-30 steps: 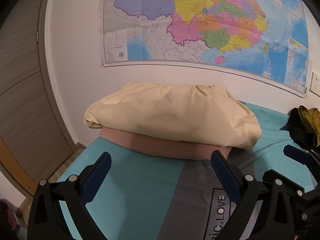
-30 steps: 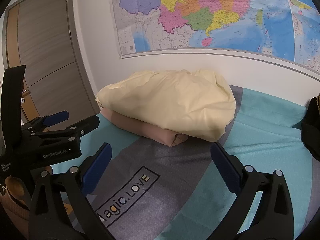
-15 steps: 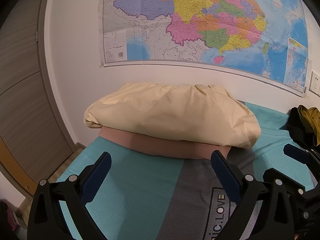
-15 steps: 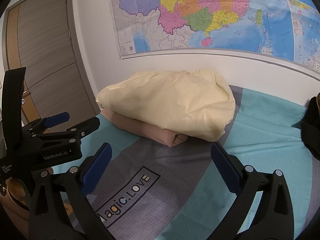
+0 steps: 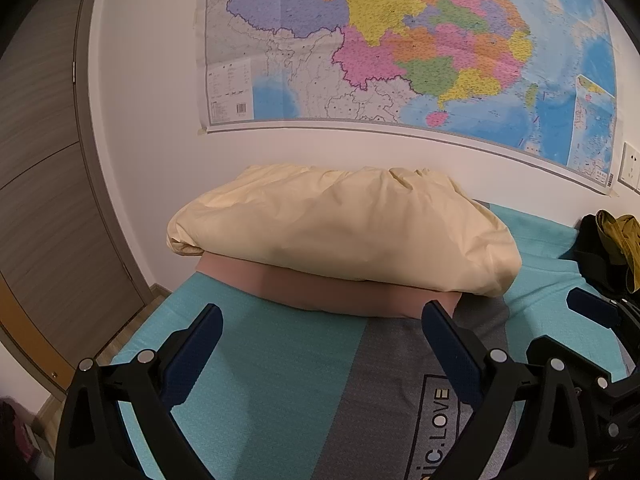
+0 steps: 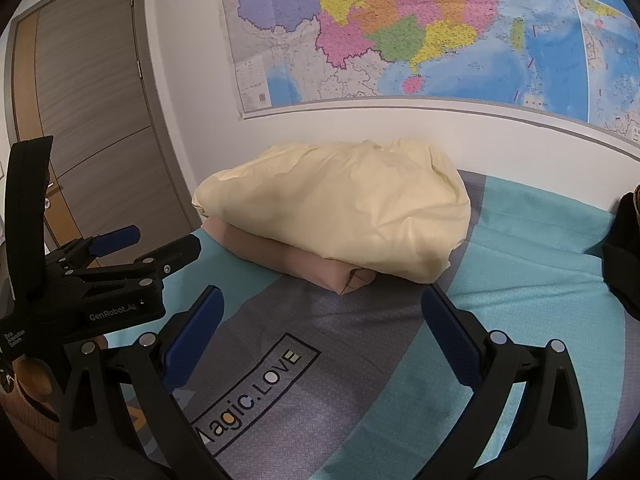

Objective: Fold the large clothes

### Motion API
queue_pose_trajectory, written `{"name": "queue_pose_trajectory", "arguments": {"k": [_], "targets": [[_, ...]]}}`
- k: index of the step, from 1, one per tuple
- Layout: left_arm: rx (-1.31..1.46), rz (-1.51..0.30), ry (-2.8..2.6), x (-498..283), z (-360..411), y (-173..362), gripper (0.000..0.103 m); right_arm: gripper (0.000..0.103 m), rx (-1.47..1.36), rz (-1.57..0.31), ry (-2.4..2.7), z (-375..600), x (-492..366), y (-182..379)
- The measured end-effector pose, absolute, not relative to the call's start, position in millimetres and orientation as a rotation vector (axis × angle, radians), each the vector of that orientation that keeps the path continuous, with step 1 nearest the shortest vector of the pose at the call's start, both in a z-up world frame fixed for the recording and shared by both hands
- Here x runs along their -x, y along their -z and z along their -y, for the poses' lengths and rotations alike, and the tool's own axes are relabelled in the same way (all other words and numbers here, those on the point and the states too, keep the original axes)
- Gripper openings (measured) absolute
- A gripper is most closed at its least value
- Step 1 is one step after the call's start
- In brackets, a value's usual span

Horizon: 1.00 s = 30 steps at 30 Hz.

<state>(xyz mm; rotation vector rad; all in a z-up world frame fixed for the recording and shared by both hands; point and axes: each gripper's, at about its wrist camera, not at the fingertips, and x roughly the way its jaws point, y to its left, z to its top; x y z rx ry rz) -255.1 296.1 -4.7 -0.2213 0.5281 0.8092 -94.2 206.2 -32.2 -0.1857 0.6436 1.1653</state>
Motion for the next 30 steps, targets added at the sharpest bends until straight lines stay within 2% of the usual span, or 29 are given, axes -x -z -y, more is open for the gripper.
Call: {"name": "queue_pose_trajectory", "arguments": {"k": [30], "targets": [[0.224, -0.539, -0.811, 255.1, -297.1, 4.7, 0.096, 0.097, 0.185, -0.651, -1.163, -208.1, 95.2, 29.7]]}}
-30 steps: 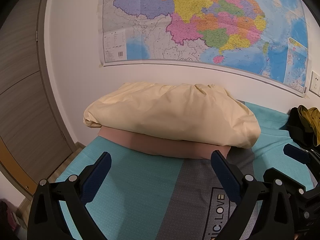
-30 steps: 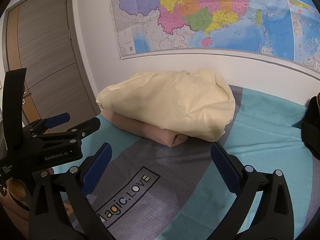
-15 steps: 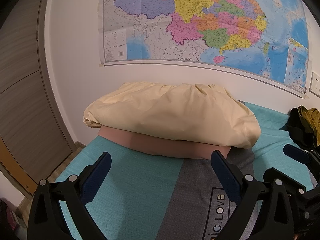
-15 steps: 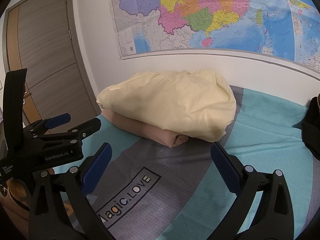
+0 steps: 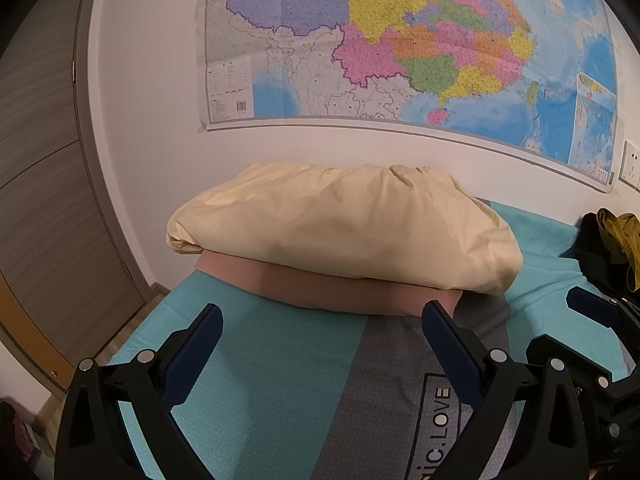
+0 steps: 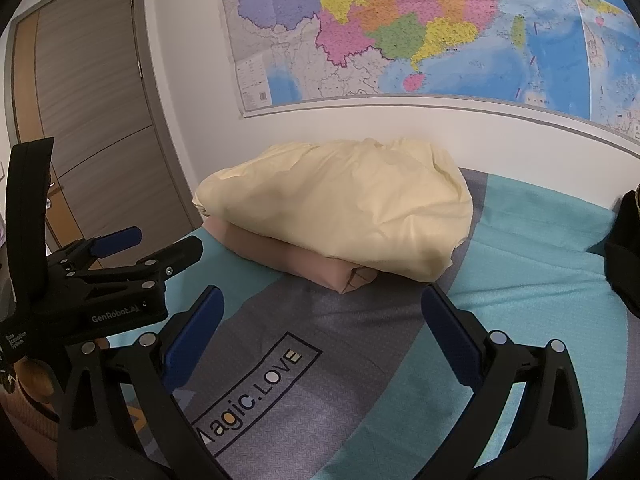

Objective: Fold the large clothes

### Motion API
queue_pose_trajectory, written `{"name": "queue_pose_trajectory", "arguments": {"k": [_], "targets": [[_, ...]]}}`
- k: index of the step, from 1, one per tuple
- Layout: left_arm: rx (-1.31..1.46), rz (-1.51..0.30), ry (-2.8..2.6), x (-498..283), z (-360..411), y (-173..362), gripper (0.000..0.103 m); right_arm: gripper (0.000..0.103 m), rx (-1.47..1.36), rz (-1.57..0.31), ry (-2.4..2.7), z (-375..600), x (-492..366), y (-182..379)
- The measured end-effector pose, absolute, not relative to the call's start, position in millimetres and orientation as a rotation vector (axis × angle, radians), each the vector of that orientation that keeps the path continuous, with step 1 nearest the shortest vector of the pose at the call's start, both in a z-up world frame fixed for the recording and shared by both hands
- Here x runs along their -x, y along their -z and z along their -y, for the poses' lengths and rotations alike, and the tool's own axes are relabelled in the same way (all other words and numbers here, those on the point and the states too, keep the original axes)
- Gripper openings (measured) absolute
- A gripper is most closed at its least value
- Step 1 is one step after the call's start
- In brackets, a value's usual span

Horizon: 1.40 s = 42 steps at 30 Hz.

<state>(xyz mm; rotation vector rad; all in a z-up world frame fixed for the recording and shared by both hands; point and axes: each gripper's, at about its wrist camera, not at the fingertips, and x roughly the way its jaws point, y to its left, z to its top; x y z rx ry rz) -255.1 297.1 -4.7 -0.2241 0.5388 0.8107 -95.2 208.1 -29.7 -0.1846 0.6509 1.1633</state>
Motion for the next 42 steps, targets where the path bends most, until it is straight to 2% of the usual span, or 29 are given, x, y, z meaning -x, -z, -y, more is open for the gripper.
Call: {"name": "queue_pose_trajectory", "arguments": {"k": [26, 34, 42], "targets": [[0.222, -0.543, -0.757, 249.0, -283.1, 11.9, 0.096, 0.097, 0.163, -0.659, -1.138, -194.7, 93.8, 31.3], [0.235, -0.585, -0.546, 203.5, -249.0, 22.1, 0.096, 0.097, 0.093, -0.672, -0.958, -123.3, 69.0, 32.4], [0.193, -0.597, -0.280, 136.3, -182.0, 20.0, 0.095, 0.097, 0.058, -0.612, -0.727, -32.0, 52.6, 22.5]]}}
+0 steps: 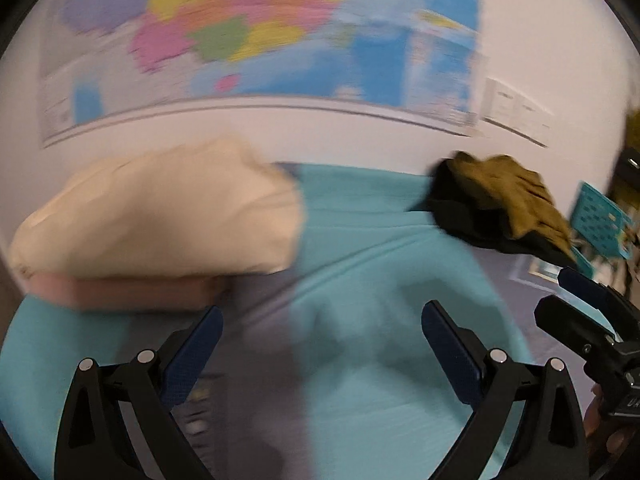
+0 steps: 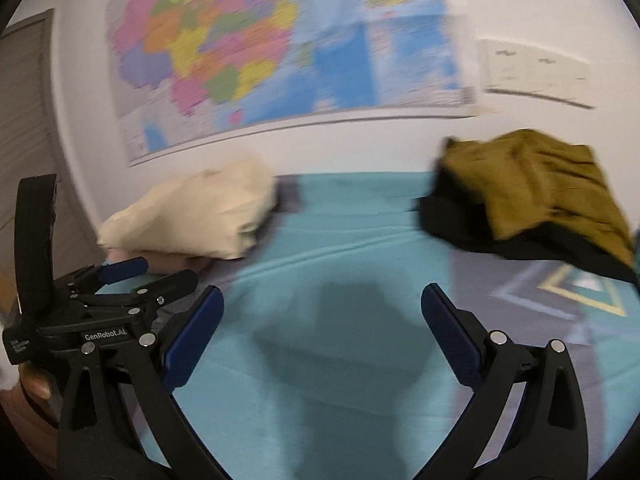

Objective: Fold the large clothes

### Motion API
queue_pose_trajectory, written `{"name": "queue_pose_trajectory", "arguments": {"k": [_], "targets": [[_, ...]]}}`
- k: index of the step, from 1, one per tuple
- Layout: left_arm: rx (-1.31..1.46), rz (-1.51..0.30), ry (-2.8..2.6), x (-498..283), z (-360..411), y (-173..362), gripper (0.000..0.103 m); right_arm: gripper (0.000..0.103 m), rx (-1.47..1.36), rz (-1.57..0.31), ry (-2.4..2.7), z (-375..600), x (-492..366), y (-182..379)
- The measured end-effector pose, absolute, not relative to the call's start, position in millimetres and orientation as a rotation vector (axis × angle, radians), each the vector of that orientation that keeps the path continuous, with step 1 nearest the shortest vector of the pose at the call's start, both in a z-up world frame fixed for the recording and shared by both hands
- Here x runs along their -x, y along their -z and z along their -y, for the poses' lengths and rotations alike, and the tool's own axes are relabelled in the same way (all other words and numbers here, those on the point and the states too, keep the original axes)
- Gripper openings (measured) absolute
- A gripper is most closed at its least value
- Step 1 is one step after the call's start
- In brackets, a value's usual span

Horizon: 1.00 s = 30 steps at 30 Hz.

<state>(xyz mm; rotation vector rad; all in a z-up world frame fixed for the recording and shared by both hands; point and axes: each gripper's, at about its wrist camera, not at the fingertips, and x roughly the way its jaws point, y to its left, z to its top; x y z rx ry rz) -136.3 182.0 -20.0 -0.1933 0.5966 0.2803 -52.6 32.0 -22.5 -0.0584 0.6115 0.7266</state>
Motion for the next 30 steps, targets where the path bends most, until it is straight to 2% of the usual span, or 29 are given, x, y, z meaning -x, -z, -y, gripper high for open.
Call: {"name": "queue_pose_trajectory", "arguments": {"k": [2, 4, 6, 8, 30], "targets": [[0.179, -0.610, -0.219, 120.6, -165.4, 18.9, 0.085, 0.097, 0.049, -0.602, -0.675, -12.4, 49.2, 21.4], [0.167, -0.635, -0.167, 106.3, -149.3, 18.3, 0.082, 0.097, 0.040, -0.601, -0.644, 4.2, 46.3, 21.5], [0.137, -0.638, -0.135, 95.2, -133.2, 17.2, 0.086, 0.097, 0.025, -0.605, -0.615, 20.1, 42.6, 22.2], [0.093, -0.624, -0.112, 84.8, -115.9, 14.3, 0.097, 0.097, 0.013, -0.607, -0.584, 33.0, 40.5, 23.9], [-0.003, -0.636, -0.066, 44.4, -63.4, 12.1, 0.097, 0.097, -0.041, -0.612, -0.471, 84.6, 24.2, 31.1]]}}
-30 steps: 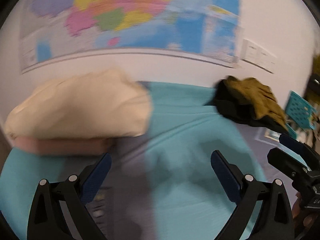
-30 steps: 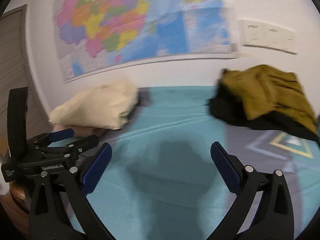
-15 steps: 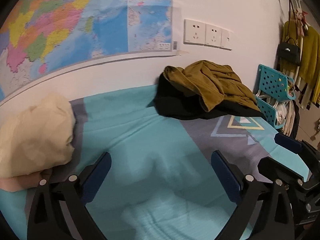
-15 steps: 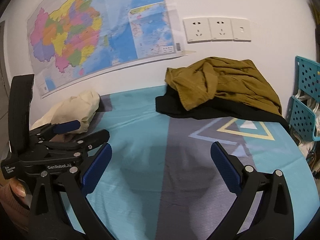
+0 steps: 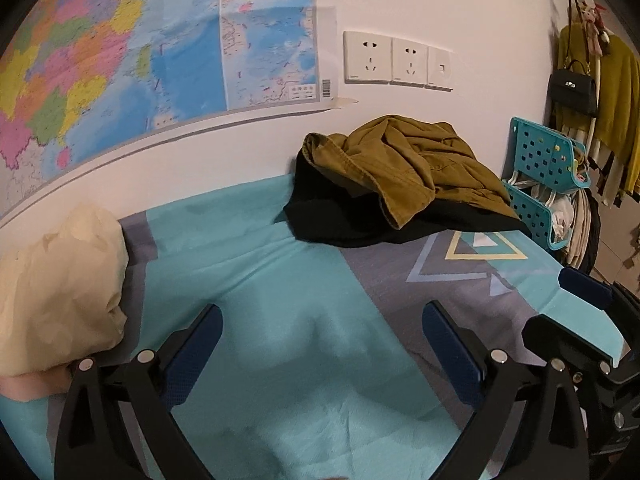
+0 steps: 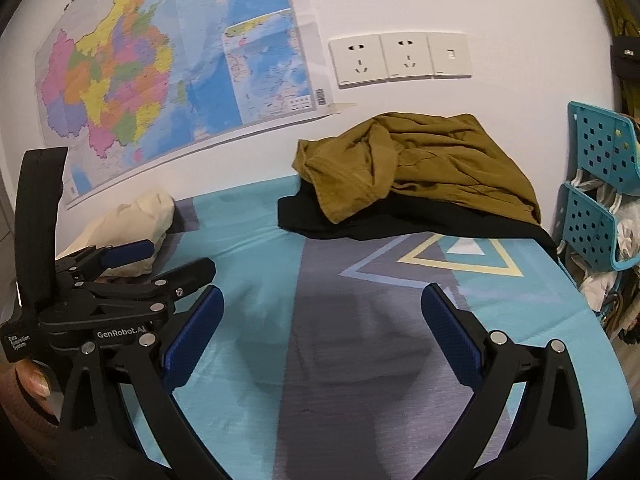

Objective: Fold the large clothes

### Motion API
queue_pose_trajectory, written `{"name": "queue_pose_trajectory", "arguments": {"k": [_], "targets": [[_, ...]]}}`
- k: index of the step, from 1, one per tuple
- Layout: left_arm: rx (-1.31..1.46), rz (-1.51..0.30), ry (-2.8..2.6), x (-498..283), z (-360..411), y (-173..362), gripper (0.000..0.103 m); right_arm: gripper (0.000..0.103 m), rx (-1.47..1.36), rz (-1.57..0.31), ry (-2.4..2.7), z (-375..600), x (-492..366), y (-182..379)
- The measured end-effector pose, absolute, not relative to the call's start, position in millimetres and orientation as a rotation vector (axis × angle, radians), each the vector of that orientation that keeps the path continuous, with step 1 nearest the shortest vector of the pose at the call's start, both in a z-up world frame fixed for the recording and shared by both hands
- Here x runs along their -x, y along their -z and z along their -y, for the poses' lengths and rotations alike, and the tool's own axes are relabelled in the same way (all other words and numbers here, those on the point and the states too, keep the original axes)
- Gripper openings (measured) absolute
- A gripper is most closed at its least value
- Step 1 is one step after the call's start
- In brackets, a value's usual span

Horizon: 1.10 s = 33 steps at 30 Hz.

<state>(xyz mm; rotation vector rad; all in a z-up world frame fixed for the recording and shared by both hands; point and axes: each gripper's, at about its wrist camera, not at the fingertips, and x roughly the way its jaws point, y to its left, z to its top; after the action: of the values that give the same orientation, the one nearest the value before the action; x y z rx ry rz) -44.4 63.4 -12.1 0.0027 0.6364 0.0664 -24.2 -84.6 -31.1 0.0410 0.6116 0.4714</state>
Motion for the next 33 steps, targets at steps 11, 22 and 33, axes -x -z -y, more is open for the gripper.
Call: {"name": "queue_pose_trajectory", "arguments": {"k": [11, 22, 33], "targets": [[-0.003, -0.645, -0.044, 36.7, -55.5, 14.4, 0.097, 0.097, -0.053, -0.615, -0.450, 93.5, 18.4, 31.9], [-0.013, -0.631, -0.056, 40.6, -56.0, 13.8, 0.097, 0.097, -0.035, -0.612, -0.443, 93.4, 19.1, 33.0], [-0.014, -0.619, -0.049, 46.9, -54.6, 12.5, 0.097, 0.097, -0.037, -0.621, -0.444, 91.9, 22.4, 32.3]]}}
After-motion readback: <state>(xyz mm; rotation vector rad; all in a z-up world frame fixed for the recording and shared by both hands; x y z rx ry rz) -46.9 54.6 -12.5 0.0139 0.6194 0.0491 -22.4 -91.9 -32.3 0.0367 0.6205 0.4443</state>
